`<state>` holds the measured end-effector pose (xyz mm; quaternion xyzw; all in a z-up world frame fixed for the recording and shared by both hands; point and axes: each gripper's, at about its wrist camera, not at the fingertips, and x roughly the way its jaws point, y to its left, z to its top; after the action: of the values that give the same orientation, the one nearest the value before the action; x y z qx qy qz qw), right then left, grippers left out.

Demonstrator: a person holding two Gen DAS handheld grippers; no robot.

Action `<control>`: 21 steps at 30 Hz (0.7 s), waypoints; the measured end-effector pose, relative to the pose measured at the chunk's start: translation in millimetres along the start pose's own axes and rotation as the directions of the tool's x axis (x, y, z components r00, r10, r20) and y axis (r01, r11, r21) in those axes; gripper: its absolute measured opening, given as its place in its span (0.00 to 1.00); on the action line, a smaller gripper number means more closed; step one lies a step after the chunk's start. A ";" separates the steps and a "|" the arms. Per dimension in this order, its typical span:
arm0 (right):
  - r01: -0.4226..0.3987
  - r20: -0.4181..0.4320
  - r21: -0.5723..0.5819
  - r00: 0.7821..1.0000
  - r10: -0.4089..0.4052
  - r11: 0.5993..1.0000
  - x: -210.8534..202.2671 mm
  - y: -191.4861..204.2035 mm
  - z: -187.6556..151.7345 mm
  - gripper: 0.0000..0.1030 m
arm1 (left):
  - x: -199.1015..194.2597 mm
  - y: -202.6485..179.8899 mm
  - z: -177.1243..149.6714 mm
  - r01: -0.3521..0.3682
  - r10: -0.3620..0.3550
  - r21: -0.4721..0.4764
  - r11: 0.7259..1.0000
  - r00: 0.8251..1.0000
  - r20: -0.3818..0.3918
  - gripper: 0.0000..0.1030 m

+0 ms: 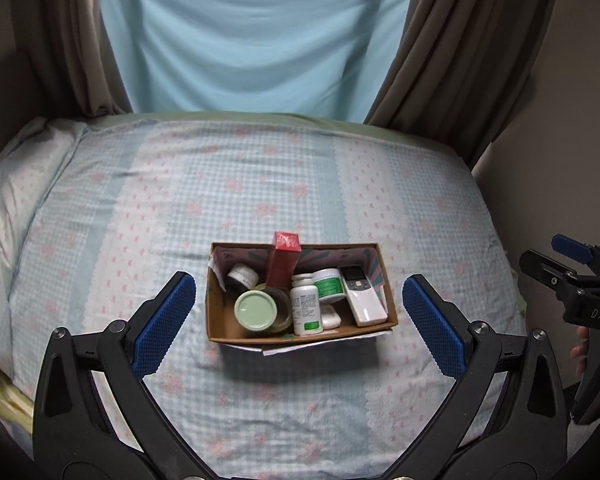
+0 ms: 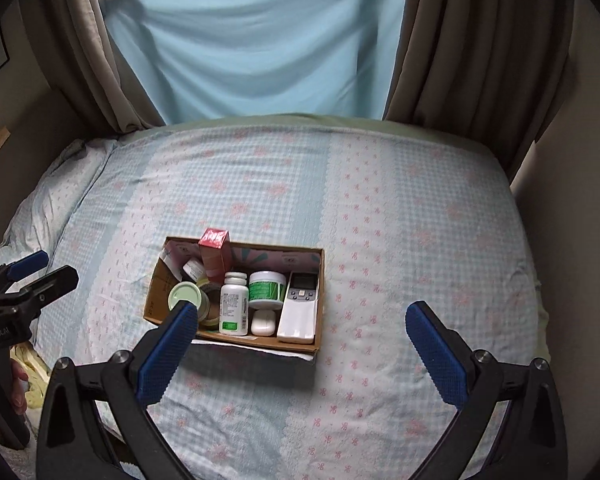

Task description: Organize rigid objects

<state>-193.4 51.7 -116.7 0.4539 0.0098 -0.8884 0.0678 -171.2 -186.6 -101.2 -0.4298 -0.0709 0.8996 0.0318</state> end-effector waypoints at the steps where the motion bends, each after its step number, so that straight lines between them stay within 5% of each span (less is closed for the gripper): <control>1: 0.013 0.035 0.006 0.999 -0.013 1.000 -17.6 -3.3 4.5 1.00 | -13.8 -8.0 6.6 -0.004 0.004 0.006 1.000 1.000 0.027 1.00; 6: 0.043 0.190 0.047 0.980 -0.051 0.998 -92.5 -20.5 19.5 1.00 | -80.2 -46.0 29.0 -0.005 -0.002 0.039 0.999 0.985 0.172 1.00; 10: 0.063 0.280 0.068 0.957 -0.079 0.996 -129.8 -26.1 16.5 1.00 | -105.4 -71.1 24.8 -0.079 0.059 0.078 0.994 0.970 0.236 1.00; 21: 0.104 0.329 0.068 0.937 -0.120 0.992 -144.5 -35.3 -0.8 1.00 | -124.8 -86.5 3.3 -0.067 0.048 0.045 0.997 0.942 0.333 1.00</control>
<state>-113.7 102.8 -2.0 0.2980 0.0022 -0.9545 0.0066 -95.7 -116.2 10.2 -0.2734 -0.0377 0.9612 0.0050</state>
